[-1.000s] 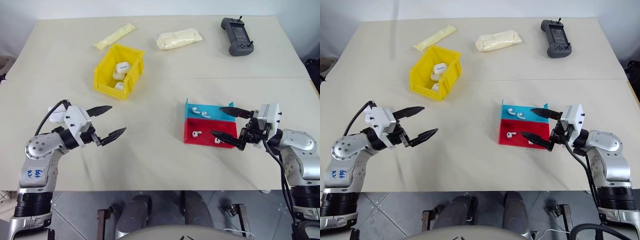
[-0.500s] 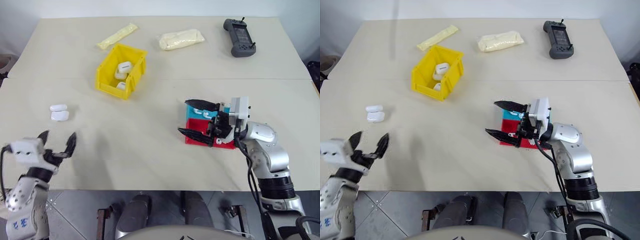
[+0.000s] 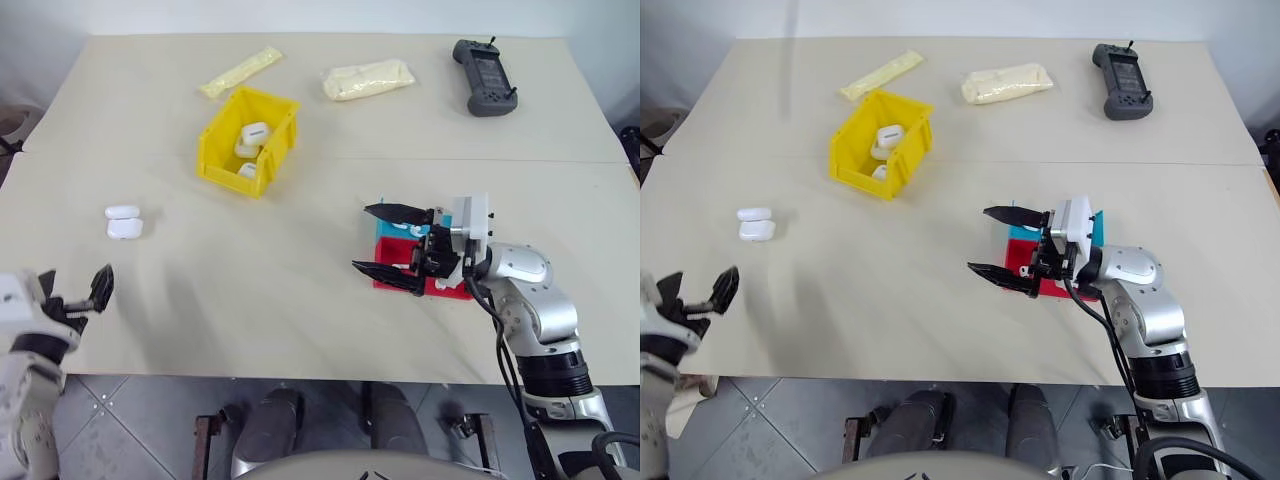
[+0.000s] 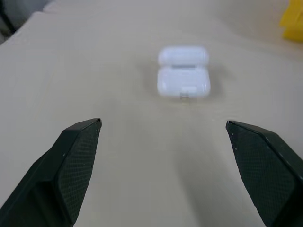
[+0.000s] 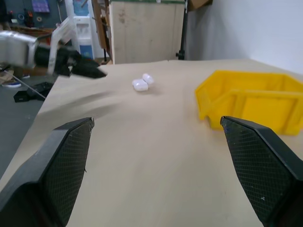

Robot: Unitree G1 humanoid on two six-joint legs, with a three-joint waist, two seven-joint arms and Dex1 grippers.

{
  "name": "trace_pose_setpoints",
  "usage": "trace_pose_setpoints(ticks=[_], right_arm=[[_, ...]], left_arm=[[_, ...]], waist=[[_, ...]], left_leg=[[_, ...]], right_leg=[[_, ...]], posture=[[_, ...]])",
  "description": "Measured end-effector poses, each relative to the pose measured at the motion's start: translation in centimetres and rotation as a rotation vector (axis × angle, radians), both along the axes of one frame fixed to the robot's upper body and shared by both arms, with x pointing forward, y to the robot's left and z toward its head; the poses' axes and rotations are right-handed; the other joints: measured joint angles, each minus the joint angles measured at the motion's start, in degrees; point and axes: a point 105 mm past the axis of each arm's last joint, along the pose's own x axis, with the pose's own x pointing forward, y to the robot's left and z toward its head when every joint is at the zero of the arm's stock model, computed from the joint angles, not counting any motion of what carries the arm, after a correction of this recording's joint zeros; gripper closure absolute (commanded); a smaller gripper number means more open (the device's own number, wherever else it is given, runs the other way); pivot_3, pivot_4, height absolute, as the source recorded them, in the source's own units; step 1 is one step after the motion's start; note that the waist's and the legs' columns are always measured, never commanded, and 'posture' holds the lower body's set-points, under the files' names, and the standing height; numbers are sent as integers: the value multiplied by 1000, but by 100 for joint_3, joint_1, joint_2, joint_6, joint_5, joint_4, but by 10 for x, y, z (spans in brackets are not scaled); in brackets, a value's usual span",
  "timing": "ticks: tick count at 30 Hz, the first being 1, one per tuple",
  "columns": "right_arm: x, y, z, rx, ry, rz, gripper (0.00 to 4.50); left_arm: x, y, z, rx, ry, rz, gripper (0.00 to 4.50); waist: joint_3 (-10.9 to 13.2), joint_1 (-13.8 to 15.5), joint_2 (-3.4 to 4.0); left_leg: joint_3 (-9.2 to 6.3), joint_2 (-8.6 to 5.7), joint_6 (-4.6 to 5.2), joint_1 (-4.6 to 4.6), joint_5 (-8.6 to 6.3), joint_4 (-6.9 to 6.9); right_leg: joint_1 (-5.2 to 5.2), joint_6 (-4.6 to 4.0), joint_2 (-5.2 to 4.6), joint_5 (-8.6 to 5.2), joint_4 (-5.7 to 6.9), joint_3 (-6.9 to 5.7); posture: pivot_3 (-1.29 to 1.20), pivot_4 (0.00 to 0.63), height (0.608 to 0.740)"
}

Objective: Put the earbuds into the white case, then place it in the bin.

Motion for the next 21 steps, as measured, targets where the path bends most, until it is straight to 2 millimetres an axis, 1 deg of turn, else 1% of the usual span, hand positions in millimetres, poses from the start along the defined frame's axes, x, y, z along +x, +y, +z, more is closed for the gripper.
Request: trace_pose_setpoints(ticks=[2, 4, 6, 7, 9, 11, 16, 21], right_arm=[[-1, 0, 1, -5, -4, -1, 0], [-1, 1, 1, -5, -6, -2, 0], [-1, 2, 1, -5, -7, -5, 0], [-1, 2, 1, -8, -9, -6, 0], [-1, 3, 1, -6, -9, -9, 0], [-1, 4, 0, -2, -8, -12, 0], [-4, 7, 0, 9, -14, -18, 0], [-5, 8, -2, 17, -8, -25, 0]], left_arm=[[15, 4, 16, 14, 53, -10, 9], [28, 5, 24, 22, 149, -19, 9], [38, 6, 23, -11, 248, -13, 9], [42, 6, 19, -31, 318, -7, 9], [47, 6, 13, -58, 424, 2, 9], [49, 6, 11, -70, 484, 4, 9], [54, 2, 4, -89, 557, -15, 9], [57, -2, -2, -103, 599, -30, 9]], waist=[[-2, -25, -3], [-2, -66, -3], [-2, -130, -3], [-2, -159, -3], [-1, -199, -3], [-2, -234, -3], [-1, -306, -3], [-1, -296, -3]], left_leg=[[1, 0, -3, 2, -2, -2], [6, -2, -2, 3, -2, -12], [3, -2, -2, 3, -3, -22], [2, -3, -2, 3, -2, -29], [6, -3, -2, 4, -2, -37], [7, -3, -2, 4, -2, -41], [9, -3, -4, 2, -1, -39], [10, -2, -9, 3, 1, -29]], right_leg=[[-1, -1, 1, 0, 21, 2], [-7, -1, 1, 0, 20, 5], [-11, -2, 2, -1, 21, 1], [-13, -2, 2, -1, 23, -1], [-22, -2, 2, -1, 24, -3], [-29, -3, 1, -1, 28, -7], [-30, -3, 0, -1, 28, -9], [-30, -3, 0, -1, 39, -8]], posture=[[0, 150, 740], [0, 150, 740], [0, 150, 740], [0, 150, 740], [0, 150, 740], [0, 150, 740], [0, 150, 740], [0, 150, 740]])
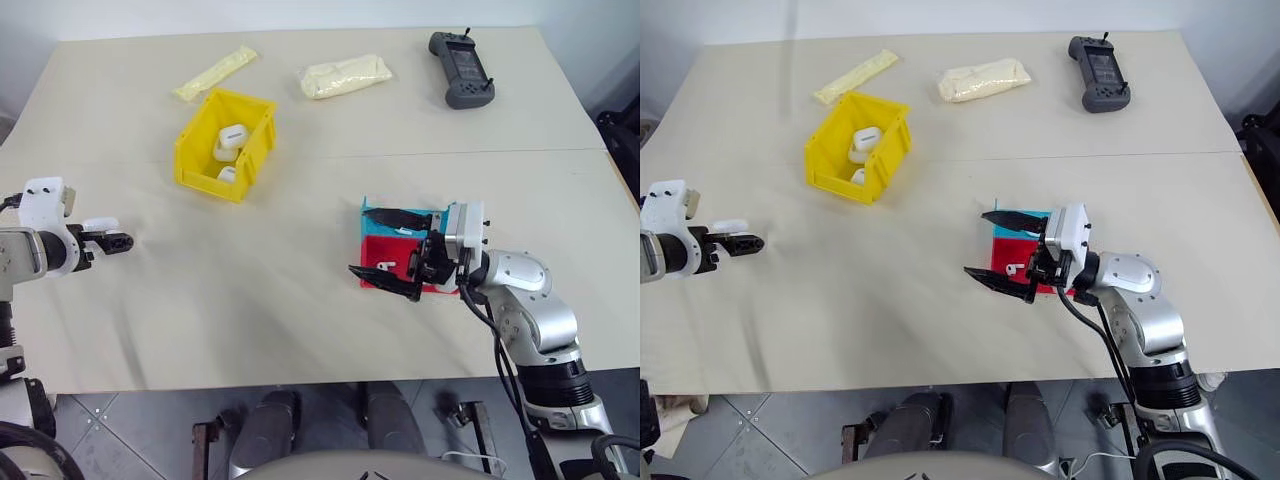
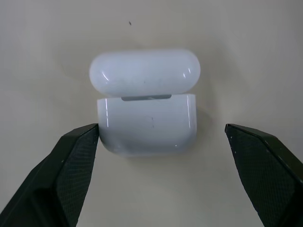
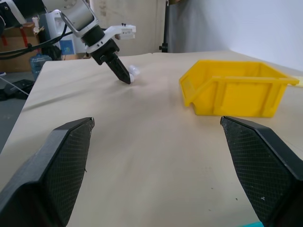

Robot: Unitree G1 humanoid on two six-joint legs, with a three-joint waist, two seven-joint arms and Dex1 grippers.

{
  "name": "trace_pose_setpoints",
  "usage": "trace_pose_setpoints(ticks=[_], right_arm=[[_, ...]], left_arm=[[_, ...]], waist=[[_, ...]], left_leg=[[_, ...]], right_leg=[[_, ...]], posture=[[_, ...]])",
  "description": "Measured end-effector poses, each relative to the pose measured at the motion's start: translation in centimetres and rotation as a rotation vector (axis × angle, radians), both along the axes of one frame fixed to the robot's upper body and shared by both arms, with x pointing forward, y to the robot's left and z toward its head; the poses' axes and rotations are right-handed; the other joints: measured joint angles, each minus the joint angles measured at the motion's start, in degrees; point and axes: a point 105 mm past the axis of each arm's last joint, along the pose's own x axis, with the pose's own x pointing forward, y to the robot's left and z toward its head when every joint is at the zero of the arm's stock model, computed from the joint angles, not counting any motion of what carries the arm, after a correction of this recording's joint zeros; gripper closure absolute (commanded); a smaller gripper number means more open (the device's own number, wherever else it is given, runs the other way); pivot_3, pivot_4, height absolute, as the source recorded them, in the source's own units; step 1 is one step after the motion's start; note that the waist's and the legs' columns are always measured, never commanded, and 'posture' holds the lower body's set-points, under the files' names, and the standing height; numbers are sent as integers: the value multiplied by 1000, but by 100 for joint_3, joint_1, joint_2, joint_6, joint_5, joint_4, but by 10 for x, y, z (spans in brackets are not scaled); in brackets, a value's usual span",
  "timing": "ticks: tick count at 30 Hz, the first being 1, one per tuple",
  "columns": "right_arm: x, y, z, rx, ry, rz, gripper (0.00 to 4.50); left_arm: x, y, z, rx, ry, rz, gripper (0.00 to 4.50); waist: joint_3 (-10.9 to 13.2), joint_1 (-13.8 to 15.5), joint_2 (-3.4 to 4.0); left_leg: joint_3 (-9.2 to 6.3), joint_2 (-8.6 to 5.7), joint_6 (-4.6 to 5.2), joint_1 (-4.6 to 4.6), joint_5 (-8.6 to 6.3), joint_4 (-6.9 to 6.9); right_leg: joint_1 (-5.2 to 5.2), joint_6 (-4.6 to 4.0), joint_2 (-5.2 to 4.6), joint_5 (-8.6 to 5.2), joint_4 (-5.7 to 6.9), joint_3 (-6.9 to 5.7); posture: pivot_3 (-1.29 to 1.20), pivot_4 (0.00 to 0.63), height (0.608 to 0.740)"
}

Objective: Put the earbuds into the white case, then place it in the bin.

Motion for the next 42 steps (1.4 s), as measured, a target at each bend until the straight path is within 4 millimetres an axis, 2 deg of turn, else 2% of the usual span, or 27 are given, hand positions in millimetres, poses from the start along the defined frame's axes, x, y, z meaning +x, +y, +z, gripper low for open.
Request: trace_pose_setpoints(ticks=[10, 13, 17, 20, 24, 28, 30, 32, 34, 38, 42], right_arm=[[2, 1, -1, 8, -5, -24, 0], [1, 3, -4, 11, 3, -25, 0], [1, 4, -3, 14, -3, -25, 0], [0, 4, -5, 13, -2, -27, 0], [-2, 3, -11, 7, 15, -28, 0], [-4, 1, -13, 0, 21, -31, 0], [-5, 0, -13, -5, 18, -35, 0], [-5, -8, -14, -18, 20, -58, 0], [-5, -10, -13, -28, 14, -66, 0], [-4, -22, -12, -40, 11, -110, 0], [-9, -47, -12, -83, 15, -210, 0]], left_arm=[[6, 1, -4, 2, -3, 8, 9], [8, -1, -5, -1, -13, 4, 614], [9, -1, -5, 1, -18, 2, 1732], [8, 1, -5, -3, -35, 2, 1788], [6, -2, -7, -48, -168, -31, 1788], [3, -29, -4, -237, -426, -87, 1788], [-8, -36, 7, -246, -599, -112, 1788], [-20, -51, 19, -256, -787, -169, 1788], [-29, -65, 25, -240, -899, -234, 1788], [-42, -114, 17, -163, -963, -534, 1788], [-42, -187, 11, -254, -1063, -840, 1788]], waist=[[0, 11, 0], [-1, 28, 1], [-1, 48, 1], [-1, 77, 1], [-1, 78, 1], [-1, 132, -3], [-2, 133, -6], [-2, 144, -7], [-2, 151, -8], [-2, 214, -7], [-3, 361, -7]], left_leg=[[0, -3, 0, 2, 0, 12], [1, -6, 0, 3, 0, 21], [1, -6, 0, 2, 0, 22], [1, -6, 0, 2, 0, 22], [6, -3, 0, 2, -1, 22], [4, -2, 0, -6, -3, 35], [4, -1, 0, -6, -6, 34], [6, 2, -1, -4, -8, 36], [6, 6, -1, 2, -8, 38], [11, 2, 1, 3, -8, 38], [12, -9, 15, -1, -10, 41]], right_leg=[[-2, -1, -3, -1, 18, 2], [-1, -1, -5, -1, 26, 4], [-1, -1, -5, -1, 26, 5], [-1, -1, -5, -1, 26, 4], [-5, -2, -6, -1, 26, 7], [-1, -3, -8, -1, 22, 2], [4, -3, -10, 0, 14, -1], [15, -2, -11, 0, -8, -7], [23, -1, -9, 1, -34, -11], [27, -1, -11, 1, -35, -8], [33, 7, -18, 7, -50, -8]], posture=[[0, 150, 740], [0, 150, 740], [0, 150, 740], [0, 150, 740], [0, 150, 740], [0, 150, 740], [0, 150, 740], [0, 150, 740], [0, 150, 740], [0, 150, 740], [0, 150, 740]])
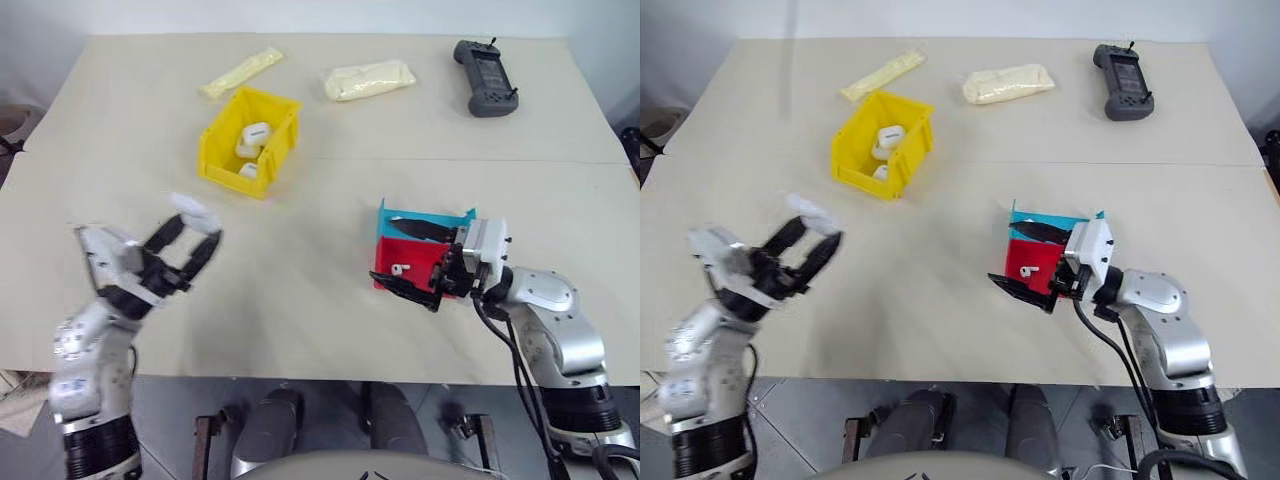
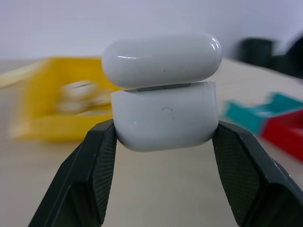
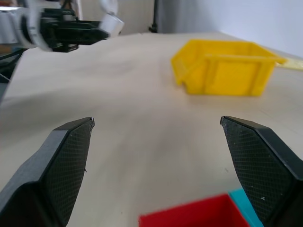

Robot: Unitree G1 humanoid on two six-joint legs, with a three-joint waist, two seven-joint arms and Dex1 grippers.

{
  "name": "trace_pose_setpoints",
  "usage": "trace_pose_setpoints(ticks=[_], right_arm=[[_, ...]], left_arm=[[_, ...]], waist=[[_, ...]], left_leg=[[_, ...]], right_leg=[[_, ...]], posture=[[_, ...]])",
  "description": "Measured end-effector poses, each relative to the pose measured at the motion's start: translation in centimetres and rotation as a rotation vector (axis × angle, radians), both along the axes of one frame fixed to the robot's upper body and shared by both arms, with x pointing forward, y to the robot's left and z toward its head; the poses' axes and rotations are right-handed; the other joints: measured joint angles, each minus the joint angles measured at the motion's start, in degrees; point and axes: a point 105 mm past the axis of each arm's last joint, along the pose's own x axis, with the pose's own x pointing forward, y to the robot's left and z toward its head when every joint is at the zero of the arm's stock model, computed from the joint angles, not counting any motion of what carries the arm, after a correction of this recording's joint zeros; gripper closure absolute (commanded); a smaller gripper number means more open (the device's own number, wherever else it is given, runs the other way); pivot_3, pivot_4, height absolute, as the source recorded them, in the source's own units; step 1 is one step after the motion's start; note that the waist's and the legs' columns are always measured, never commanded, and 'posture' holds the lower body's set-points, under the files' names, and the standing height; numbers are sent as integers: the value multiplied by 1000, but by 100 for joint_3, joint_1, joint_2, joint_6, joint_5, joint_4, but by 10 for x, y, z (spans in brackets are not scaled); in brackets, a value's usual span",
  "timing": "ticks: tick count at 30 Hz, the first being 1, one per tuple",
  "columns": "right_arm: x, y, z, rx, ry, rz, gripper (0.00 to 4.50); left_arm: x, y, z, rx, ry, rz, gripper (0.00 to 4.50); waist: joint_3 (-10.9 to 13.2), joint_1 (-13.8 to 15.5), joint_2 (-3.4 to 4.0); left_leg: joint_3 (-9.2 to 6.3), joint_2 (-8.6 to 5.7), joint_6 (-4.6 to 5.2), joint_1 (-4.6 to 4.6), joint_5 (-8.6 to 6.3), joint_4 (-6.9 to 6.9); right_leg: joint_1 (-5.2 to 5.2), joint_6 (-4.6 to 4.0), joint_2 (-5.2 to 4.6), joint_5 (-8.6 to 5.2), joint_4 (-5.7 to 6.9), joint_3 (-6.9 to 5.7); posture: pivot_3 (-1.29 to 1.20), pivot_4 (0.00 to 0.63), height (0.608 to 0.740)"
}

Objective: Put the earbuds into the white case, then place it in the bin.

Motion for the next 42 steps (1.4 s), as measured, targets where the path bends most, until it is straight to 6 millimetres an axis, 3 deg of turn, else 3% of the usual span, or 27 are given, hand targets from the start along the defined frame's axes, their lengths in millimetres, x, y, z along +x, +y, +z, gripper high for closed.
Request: trace_pose_setpoints(ticks=[2, 4, 6, 11, 16, 20, 22, 25, 29, 37, 42], right_arm=[[-3, -14, 2, -18, -9, -56, 0], [-8, -26, 1, -26, -1, -109, 0], [-23, -56, -8, -63, 46, -229, 0], [-52, -99, -15, -108, 103, -403, 0], [-83, -132, -23, -184, 166, -520, 0], [-100, -144, -26, -246, 193, -544, 0], [-101, -143, -25, -286, 200, -511, 0], [-88, -135, -13, -365, 218, -430, 0], [-66, -105, 6, -462, 248, -302, 0], [-42, -64, 12, -710, 429, -121, 0], [-33, -51, 0, -787, 479, -82, 0]], left_arm=[[1, -27, 3, -14, -64, -104, 1788], [3, -41, 7, -17, -112, -163, 1788], [3, -70, 16, -14, -173, -303, 1788], [-3, -113, 22, -21, -209, -528, 1788], [-18, -144, 45, -91, -336, -747, 1788], [-28, -150, 41, -107, -358, -848, 1788], [-31, -151, 40, -103, -366, -864, 1788], [-31, -148, 35, -104, -353, -852, 1788], [-31, -146, 26, -97, -308, -835, 1788], [-28, -141, 14, -77, -238, -769, 1788], [-30, -141, 16, -76, -239, -753, 1788]], waist=[[-1, -2, -3], [-1, -42, -2], [-3, 28, 2], [-3, -4, 1], [-4, -13, 4], [-4, -80, 4], [-5, -78, 6], [-7, -85, 10], [-8, -24, 11], [-2, 110, 6], [-2, 87, 5]], left_leg=[[8, 2, 3, -1, -1, 0], [12, 7, 1, 0, -2, -2], [12, 4, 2, -2, -2, -4], [46, 3, 17, 6, -3, -2], [49, 2, 20, 6, -5, -3], [55, 3, 24, 12, -7, -3], [55, 5, 24, 15, -7, -3], [61, 11, 26, 20, -8, -2], [43, 15, 24, 9, -7, -1], [37, 10, 32, -11, -6, 4], [46, 6, 39, -16, -11, 2]], right_leg=[[0, 5, 2, 4, -7, 2], [-2, 6, 7, 4, -7, 3], [-2, 6, 8, 4, -8, 0], [3, 23, 8, 13, -19, 16], [4, 24, 8, 14, -24, 18], [7, 25, 13, 15, -27, 23], [8, 25, 14, 15, -26, 26], [11, 29, 12, 17, -27, 34], [9, 28, 13, 17, -31, 20], [8, 32, 2, 28, -65, 6], [3, 38, -1, 31, -77, 9]], posture=[[0, 150, 740], [0, 150, 740], [0, 150, 740], [0, 150, 740], [0, 150, 740], [0, 150, 740], [0, 150, 740], [0, 150, 740], [0, 150, 740], [0, 150, 740], [0, 150, 740]])
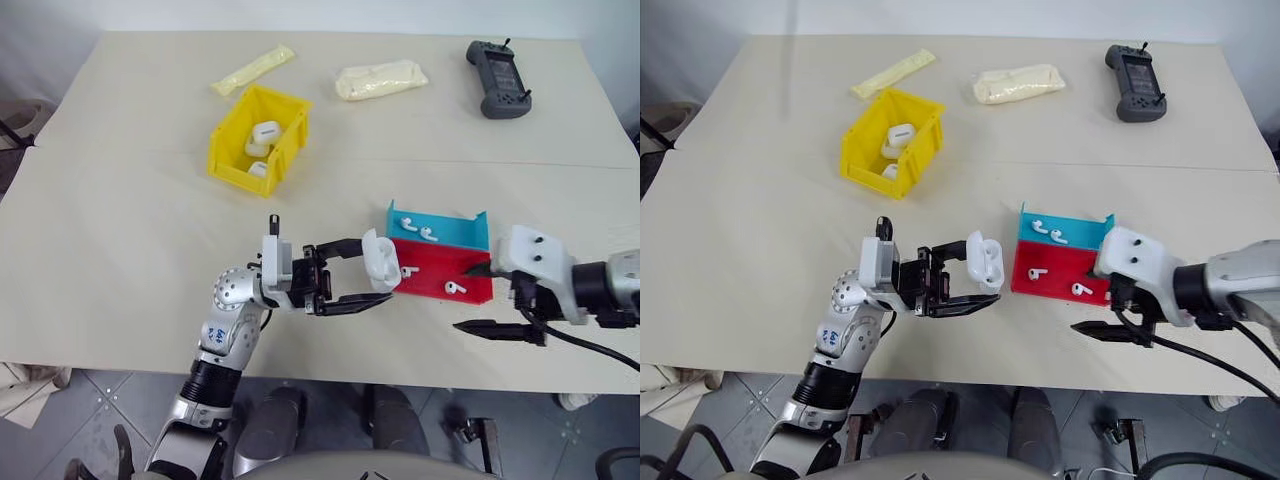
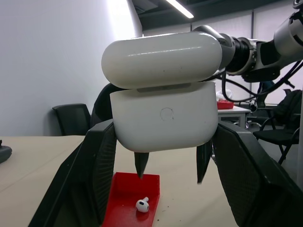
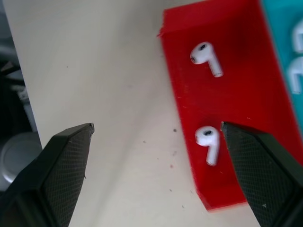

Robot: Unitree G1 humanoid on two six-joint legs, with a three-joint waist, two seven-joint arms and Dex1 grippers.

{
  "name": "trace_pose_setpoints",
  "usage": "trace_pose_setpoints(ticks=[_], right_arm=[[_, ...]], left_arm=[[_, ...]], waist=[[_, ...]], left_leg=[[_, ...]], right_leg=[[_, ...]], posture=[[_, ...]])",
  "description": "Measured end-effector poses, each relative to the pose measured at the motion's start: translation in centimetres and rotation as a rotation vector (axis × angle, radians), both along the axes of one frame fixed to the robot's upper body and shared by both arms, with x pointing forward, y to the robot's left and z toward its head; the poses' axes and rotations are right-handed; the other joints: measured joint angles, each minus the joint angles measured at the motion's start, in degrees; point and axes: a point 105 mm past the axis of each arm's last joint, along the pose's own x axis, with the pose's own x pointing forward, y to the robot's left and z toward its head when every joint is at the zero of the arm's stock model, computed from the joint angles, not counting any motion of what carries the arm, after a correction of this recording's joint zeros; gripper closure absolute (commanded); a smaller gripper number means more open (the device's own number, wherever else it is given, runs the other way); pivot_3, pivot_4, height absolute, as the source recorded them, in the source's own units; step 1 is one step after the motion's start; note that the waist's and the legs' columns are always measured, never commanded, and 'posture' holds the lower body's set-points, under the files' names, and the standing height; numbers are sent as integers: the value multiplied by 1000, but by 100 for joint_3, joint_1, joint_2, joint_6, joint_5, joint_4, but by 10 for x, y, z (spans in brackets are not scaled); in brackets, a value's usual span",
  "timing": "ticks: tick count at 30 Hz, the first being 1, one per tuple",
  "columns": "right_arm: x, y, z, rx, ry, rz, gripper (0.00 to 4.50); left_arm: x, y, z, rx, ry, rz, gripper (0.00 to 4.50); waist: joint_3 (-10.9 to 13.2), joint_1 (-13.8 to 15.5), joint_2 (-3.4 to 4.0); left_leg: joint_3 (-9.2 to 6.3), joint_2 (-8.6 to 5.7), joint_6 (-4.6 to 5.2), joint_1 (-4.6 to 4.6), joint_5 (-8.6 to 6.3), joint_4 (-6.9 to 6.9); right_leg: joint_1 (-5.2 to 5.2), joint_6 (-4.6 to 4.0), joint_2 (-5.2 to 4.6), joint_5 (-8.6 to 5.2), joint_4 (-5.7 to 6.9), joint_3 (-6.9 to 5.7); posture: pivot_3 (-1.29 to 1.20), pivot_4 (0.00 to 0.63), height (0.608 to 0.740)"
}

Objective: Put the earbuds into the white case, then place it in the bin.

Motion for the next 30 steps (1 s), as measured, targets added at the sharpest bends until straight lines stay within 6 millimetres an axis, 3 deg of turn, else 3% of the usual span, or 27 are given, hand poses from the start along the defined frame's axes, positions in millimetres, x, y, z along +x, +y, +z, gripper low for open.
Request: trace_pose_setpoints(ticks=[7, 10, 15, 30], right_arm=[[25, 7, -14, -99, -21, 3, 0], [33, 3, -16, -139, -35, -7, 613], [39, -1, -19, -204, -51, 28, 2306], [48, -5, -25, -255, -74, 58, 2306]], left_arm=[[-2, 1, 1, 7, -1, 14, 1788], [-1, 1, 1, 4, 7, 27, 1788], [-1, 2, -2, 3, 23, 39, 1788], [-1, -1, -3, 7, 34, 41, 1788]], waist=[[0, -23, 1], [0, -19, 1], [-1, -20, 1], [-1, -31, 1]], left_leg=[[5, 2, -2, 1, 1, 1], [5, 1, -2, 1, 1, 1], [7, -1, -2, 0, 1, 1], [8, 0, -2, 1, 1, 1]], right_leg=[[-5, 0, 1, 2, 8, 2], [-8, 0, 1, 2, 9, 2], [-9, 0, 0, 2, 8, 3], [-10, 0, 1, 2, 11, 4]], posture=[[0, 150, 740], [0, 150, 740], [0, 150, 740], [0, 150, 740]])
